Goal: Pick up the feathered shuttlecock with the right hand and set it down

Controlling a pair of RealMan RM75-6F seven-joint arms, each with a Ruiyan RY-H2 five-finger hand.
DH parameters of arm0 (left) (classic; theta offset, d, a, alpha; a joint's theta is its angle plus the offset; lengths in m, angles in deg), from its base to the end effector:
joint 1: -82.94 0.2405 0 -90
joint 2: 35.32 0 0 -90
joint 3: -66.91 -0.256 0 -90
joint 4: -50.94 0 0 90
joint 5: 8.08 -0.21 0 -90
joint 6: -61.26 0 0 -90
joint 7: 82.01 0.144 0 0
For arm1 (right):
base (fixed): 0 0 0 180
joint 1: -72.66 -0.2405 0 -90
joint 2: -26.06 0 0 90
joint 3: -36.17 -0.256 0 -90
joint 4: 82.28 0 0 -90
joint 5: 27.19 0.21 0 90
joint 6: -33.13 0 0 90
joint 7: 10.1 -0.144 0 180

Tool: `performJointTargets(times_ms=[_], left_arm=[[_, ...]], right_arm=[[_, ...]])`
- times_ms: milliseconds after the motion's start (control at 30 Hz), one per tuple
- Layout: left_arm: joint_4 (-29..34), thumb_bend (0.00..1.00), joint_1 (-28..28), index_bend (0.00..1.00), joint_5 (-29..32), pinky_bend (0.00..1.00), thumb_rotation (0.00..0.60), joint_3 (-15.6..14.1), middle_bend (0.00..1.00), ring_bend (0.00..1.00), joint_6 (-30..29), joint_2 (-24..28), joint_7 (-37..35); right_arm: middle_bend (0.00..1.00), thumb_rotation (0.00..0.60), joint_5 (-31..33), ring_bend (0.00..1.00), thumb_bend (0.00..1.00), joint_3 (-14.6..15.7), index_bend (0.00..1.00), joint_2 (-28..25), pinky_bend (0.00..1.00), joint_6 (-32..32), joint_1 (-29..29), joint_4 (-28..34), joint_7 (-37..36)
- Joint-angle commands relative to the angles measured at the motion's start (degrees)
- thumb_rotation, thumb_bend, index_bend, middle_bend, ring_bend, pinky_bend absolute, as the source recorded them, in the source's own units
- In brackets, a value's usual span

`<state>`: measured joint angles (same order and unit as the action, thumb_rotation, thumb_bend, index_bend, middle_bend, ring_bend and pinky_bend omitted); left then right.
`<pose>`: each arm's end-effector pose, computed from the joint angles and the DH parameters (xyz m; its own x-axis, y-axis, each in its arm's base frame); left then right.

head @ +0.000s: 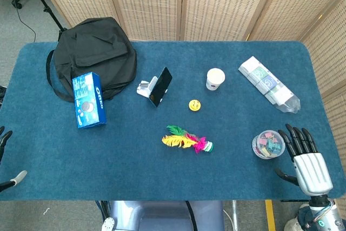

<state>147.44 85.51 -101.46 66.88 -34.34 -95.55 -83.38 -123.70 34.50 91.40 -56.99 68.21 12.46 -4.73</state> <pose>-0.2980 0.1297 0.1842 0.3698 -0.0790 0.9258 0.9279 -0.0196 -0.3723 -0.2745 -0.1709 0.1485 0.4215 0.0747 0.9037 -0.8854 -0.1815 0.4280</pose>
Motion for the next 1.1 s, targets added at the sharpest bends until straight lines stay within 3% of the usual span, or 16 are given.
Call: performJointTargets(times_ms=[33,233,367,633,700,933,1100], left_arm=[[0.0,0.0,0.0,0.0,0.0,0.0,0.6,0.0,0.0,0.0,0.1,0.0,0.1],[0.4,0.0,0.1,0.0,-0.2,0.0,0.6,0.0,0.0,0.0,-0.3,0.3,-0.6],[0.4,0.0,0.3,0.0,0.0,0.0,0.6,0.1,0.0,0.0,-0.7,0.5,-1.1],[0.7,0.0,-0.2,0.0,1.2,0.0,0.6,0.6,0.0,0.0,0.5,0.8,-1.2],[0.7,0.0,-0.3,0.0,1.7,0.0,0.6,0.7,0.0,0.0,0.8,0.8,-1.3],[0.8,0.0,-0.8,0.0,3.1,0.0,0.6,1.2,0.0,0.0,1.9,1.0,-1.7],[0.8,0.0,-1.1,0.0,3.7,0.0,0.6,1.4,0.0,0.0,2.6,1.3,-2.2]], right_arm=[[0.0,0.6,-0.1,0.0,0.0,0.1,0.0,0.0,0.0,0.1,-0.1,0.0,-0.1],[0.0,0.6,0.0,0.0,0.0,0.0,0.0,-0.4,0.0,1.7,-1.1,0.7,-2.4],[0.0,0.6,0.5,0.0,0.0,-0.6,0.06,-0.5,0.0,6.1,-4.2,2.0,-5.1],[0.0,0.6,5.4,0.0,0.0,-5.0,0.23,2.6,0.0,21.4,-15.4,4.8,-6.7],[0.0,0.6,7.1,0.0,0.02,-5.7,0.25,4.0,0.0,24.3,-17.4,5.6,-5.2],[0.0,0.6,11.5,0.0,0.24,-7.5,0.3,9.3,0.0,28.4,-21.5,7.8,2.1],[0.0,0.6,15.2,0.0,0.3,-8.8,0.32,13.8,0.0,30.5,-24.2,8.1,7.8]])
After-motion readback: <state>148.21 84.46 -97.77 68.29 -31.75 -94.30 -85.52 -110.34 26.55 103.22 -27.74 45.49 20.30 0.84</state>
